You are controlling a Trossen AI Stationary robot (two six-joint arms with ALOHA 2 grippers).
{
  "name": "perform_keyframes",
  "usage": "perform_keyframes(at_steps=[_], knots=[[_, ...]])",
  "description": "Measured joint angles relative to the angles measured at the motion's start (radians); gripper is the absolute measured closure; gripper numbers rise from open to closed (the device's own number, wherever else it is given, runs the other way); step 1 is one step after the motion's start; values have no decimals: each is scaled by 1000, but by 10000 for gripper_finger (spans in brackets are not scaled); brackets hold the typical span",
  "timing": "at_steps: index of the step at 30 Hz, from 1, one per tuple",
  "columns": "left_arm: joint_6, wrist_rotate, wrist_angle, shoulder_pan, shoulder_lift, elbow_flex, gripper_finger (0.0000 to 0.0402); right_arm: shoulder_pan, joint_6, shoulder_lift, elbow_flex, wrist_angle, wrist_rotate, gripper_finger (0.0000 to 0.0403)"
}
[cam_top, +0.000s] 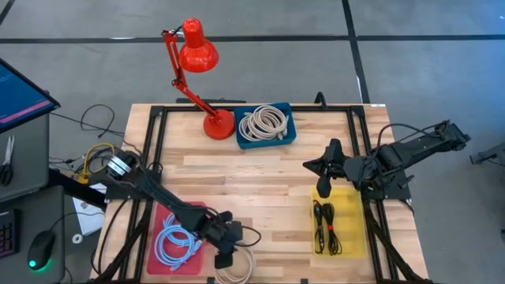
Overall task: Sort HDMI cables
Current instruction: Put the brown HDMI cable into the blue bin
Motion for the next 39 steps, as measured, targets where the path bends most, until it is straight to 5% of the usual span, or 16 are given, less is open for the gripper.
perform_keyframes(at_steps=[11,20,25,31,39], knots=[[3,10,11,2,89,2,243,1,0,0,0,0,0,403],[2,-13,26,3,83,-1,376,0,-8,0,0,-23,0,403],[0,-10,32,7,66,-1,381,0,-8,0,0,-31,1,403],[3,-41,37,32,-30,-2,387,0,-7,0,0,-30,3,403],[81,-218,38,90,-257,-2,387,0,-7,0,0,-28,3,403]])
